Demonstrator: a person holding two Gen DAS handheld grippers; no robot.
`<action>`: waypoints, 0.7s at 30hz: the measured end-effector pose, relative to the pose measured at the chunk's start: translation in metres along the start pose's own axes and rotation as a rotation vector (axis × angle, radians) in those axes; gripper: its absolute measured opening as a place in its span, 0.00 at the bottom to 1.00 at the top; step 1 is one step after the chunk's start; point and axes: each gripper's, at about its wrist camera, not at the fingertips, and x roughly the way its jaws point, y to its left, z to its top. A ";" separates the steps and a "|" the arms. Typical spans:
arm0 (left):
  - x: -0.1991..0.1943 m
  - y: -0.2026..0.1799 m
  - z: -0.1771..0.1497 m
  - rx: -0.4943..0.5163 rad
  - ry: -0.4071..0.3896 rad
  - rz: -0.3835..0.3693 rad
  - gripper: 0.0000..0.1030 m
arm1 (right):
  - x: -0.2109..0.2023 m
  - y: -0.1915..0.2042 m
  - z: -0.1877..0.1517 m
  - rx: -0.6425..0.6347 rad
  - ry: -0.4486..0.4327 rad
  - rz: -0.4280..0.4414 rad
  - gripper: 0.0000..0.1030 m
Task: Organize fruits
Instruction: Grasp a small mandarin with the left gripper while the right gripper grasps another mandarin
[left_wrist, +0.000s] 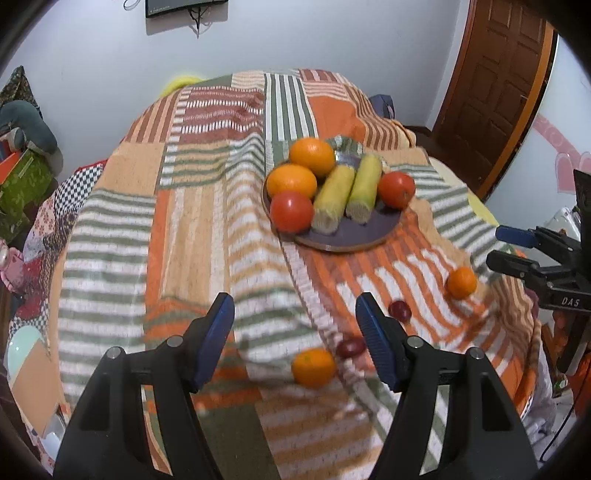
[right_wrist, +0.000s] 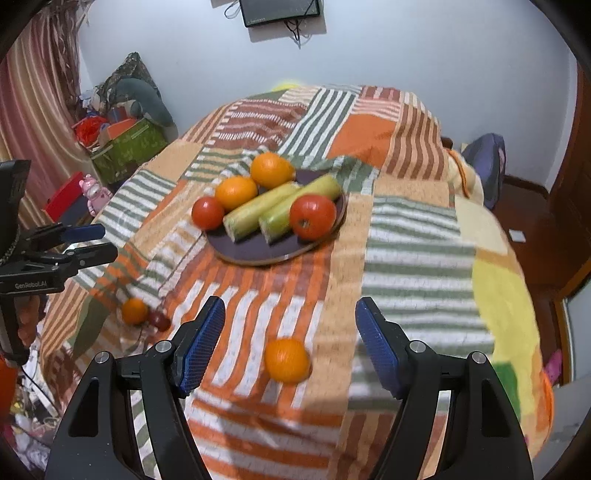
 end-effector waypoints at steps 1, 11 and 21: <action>0.001 0.000 -0.006 -0.002 0.012 -0.005 0.66 | 0.000 0.001 -0.003 0.000 0.003 0.000 0.68; 0.018 -0.002 -0.032 -0.031 0.092 -0.058 0.52 | 0.015 0.012 -0.027 0.000 0.064 0.038 0.56; 0.047 -0.007 -0.041 -0.024 0.157 -0.068 0.40 | 0.033 0.004 -0.034 0.013 0.108 0.019 0.50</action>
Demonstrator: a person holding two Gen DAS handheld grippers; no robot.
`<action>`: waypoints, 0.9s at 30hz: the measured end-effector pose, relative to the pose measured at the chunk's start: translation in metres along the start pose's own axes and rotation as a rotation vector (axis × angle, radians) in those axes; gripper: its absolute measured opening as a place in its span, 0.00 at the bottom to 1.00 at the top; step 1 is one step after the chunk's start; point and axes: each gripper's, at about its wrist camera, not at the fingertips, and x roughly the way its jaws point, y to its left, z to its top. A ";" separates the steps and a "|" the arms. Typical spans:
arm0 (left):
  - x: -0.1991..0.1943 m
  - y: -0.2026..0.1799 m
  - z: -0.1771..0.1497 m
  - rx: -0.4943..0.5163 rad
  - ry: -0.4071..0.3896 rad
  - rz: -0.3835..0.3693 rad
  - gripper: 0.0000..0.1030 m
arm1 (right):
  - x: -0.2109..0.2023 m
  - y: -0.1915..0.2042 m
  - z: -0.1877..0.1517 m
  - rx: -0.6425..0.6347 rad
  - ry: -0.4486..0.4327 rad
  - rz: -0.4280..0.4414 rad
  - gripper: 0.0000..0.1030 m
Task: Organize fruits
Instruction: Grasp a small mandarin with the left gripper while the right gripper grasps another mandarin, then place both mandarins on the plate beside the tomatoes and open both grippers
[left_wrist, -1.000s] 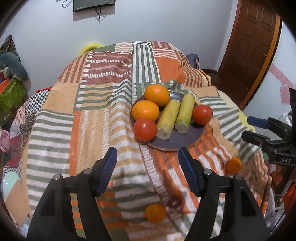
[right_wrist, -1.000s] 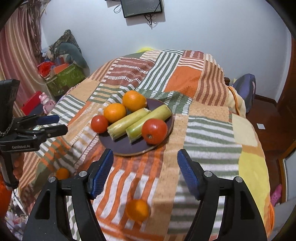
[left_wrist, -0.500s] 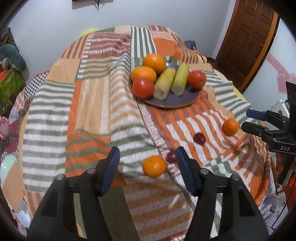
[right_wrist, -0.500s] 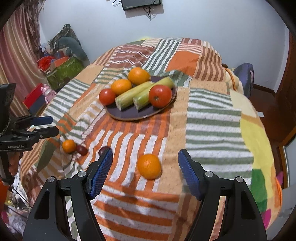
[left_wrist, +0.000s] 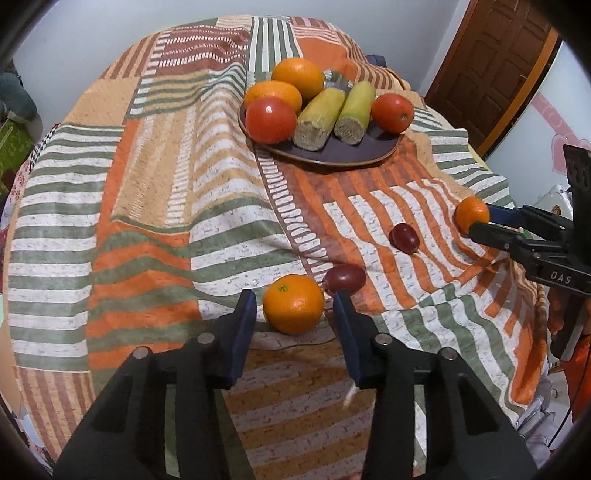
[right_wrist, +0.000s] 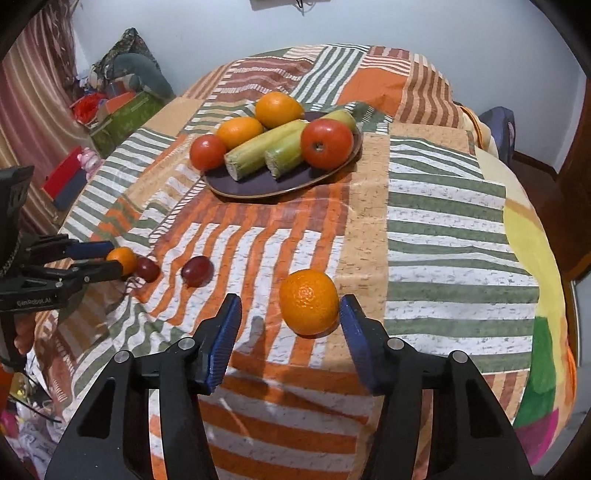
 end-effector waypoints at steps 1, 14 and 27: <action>0.002 0.000 0.000 -0.003 0.003 -0.002 0.38 | 0.002 -0.001 0.000 0.002 0.009 0.004 0.47; 0.000 0.004 0.002 -0.009 -0.015 -0.007 0.34 | 0.003 0.003 0.004 -0.023 -0.009 0.016 0.32; -0.015 -0.010 0.040 0.021 -0.098 -0.024 0.34 | 0.000 0.018 0.035 -0.069 -0.069 0.038 0.32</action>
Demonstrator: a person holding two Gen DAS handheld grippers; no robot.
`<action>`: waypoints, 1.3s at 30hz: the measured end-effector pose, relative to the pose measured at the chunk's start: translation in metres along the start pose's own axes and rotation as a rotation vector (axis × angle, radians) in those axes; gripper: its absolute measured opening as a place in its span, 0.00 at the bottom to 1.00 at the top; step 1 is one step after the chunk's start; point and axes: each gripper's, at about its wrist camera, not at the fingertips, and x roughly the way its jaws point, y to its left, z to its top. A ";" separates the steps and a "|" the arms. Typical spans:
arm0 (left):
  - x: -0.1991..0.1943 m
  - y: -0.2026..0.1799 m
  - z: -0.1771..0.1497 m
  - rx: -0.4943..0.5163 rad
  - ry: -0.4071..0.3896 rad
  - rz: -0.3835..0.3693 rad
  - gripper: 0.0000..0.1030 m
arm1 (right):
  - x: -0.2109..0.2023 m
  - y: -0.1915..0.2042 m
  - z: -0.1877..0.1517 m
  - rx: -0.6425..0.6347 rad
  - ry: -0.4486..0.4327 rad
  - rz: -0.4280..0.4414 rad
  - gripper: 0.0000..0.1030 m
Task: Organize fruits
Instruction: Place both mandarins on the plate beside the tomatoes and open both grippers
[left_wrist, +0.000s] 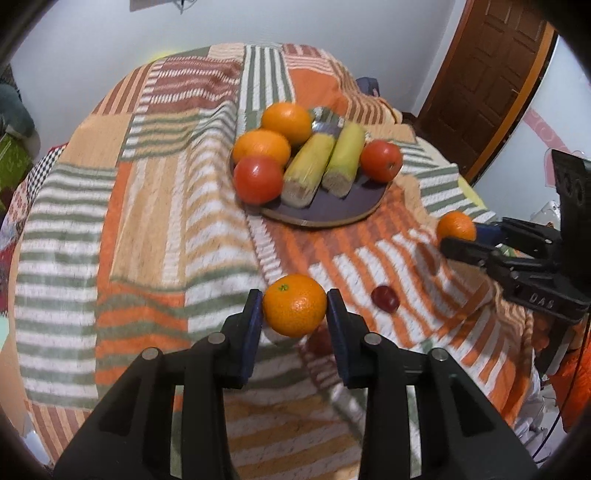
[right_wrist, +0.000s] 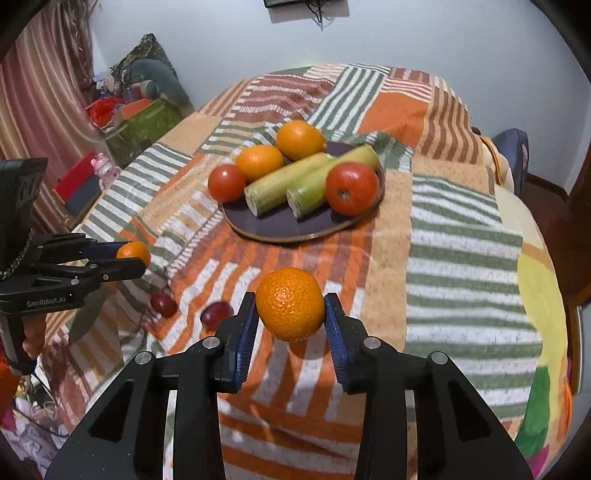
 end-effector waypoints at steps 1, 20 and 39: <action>0.000 -0.002 0.005 0.006 -0.007 -0.001 0.34 | 0.001 0.001 0.002 -0.004 -0.004 0.001 0.32; 0.037 -0.012 0.063 0.035 -0.052 -0.008 0.34 | 0.040 0.003 0.045 -0.061 -0.012 0.041 0.32; 0.080 -0.009 0.070 0.061 -0.003 0.024 0.33 | 0.076 0.001 0.045 -0.095 0.059 0.048 0.32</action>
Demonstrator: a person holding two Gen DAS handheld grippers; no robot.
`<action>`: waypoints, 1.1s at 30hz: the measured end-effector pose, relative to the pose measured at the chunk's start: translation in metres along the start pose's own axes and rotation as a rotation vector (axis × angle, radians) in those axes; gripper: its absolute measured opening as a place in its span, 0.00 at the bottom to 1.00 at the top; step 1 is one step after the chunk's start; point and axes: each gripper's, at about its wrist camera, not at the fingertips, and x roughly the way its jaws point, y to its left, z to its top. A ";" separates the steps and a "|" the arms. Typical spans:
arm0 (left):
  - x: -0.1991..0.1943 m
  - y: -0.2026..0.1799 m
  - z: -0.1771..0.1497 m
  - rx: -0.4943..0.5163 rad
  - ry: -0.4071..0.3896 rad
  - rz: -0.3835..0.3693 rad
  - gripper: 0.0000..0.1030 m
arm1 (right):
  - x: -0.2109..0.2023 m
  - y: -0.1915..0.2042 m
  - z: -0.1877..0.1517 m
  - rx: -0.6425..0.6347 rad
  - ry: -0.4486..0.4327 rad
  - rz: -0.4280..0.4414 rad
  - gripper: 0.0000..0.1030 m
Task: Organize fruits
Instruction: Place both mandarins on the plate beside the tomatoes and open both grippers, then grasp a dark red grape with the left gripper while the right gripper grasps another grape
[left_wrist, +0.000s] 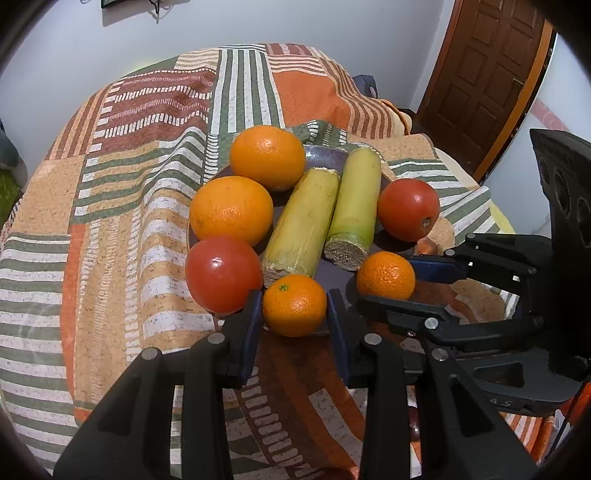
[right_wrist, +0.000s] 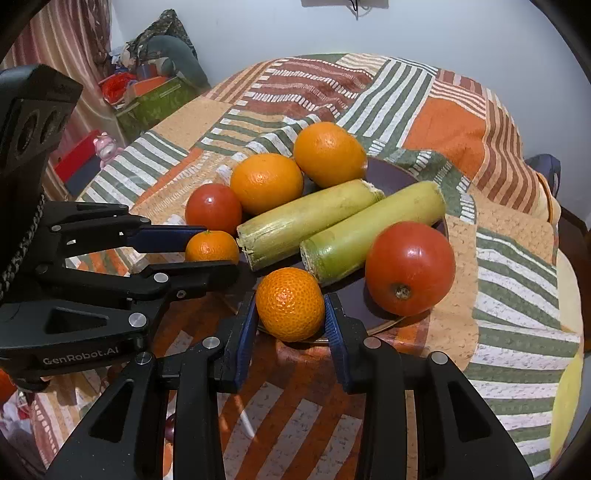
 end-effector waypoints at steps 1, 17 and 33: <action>0.000 0.000 0.000 -0.001 -0.001 0.000 0.33 | 0.000 -0.001 0.000 0.003 0.001 -0.001 0.32; -0.015 0.000 -0.005 -0.037 -0.002 -0.010 0.45 | -0.013 -0.002 -0.003 0.034 0.003 0.003 0.37; -0.087 0.000 -0.040 -0.058 -0.068 0.030 0.56 | -0.061 0.028 -0.030 0.046 -0.039 0.014 0.37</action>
